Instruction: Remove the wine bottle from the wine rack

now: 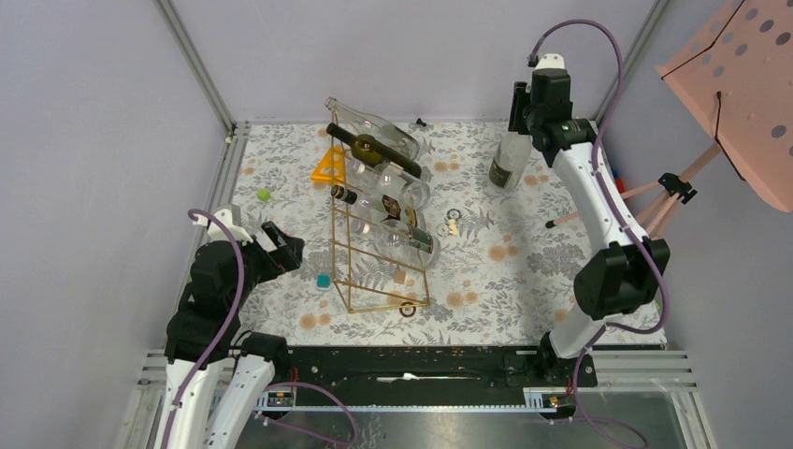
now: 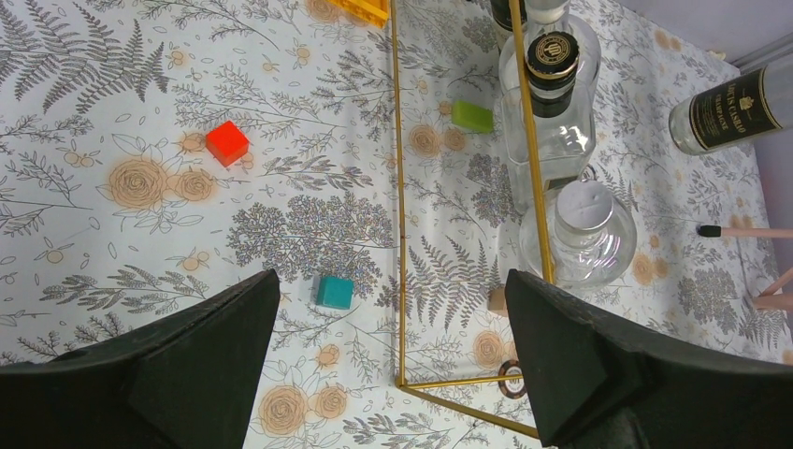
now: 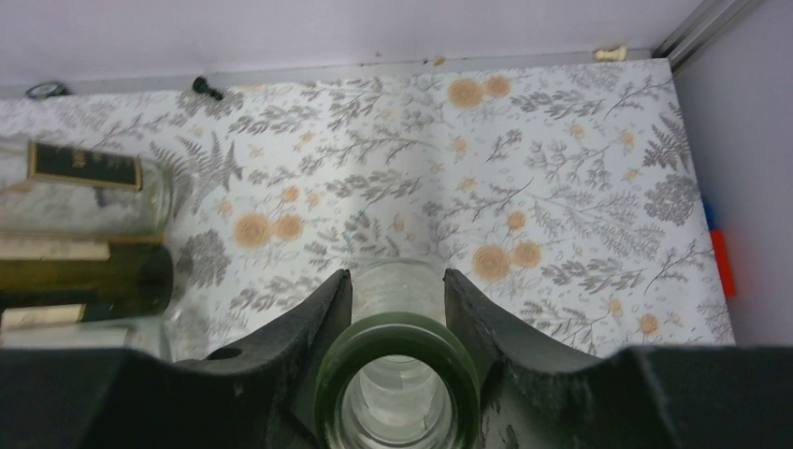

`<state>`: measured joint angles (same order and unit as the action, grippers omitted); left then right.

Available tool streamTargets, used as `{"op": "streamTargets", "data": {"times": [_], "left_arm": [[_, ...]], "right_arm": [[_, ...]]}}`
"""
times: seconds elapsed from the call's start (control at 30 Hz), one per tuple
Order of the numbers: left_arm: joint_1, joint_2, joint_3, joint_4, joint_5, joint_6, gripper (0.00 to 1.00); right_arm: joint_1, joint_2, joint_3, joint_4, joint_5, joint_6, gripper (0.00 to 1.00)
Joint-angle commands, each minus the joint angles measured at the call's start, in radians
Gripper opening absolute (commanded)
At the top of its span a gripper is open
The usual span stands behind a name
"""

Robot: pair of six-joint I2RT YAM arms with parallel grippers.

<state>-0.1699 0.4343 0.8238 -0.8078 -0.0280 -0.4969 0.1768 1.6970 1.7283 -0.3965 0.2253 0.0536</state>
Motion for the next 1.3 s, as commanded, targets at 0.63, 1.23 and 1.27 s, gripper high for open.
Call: {"op": "streamTargets", "data": {"times": [0.63,1.23,1.27], "left_arm": [[0.028,0.0,-0.006,0.067,0.023,0.016,0.99],[0.041,0.005,-0.006,0.07,0.047,0.018,0.99],[0.041,0.005,-0.006,0.07,0.049,0.018,0.99]], "right_arm": [[-0.043,0.341,0.429,0.143,-0.132,-0.011,0.2],[-0.043,0.267,0.378,0.125,-0.208,-0.049,0.85],[-0.043,0.243,0.358,0.131,-0.206,-0.049,0.85]]}}
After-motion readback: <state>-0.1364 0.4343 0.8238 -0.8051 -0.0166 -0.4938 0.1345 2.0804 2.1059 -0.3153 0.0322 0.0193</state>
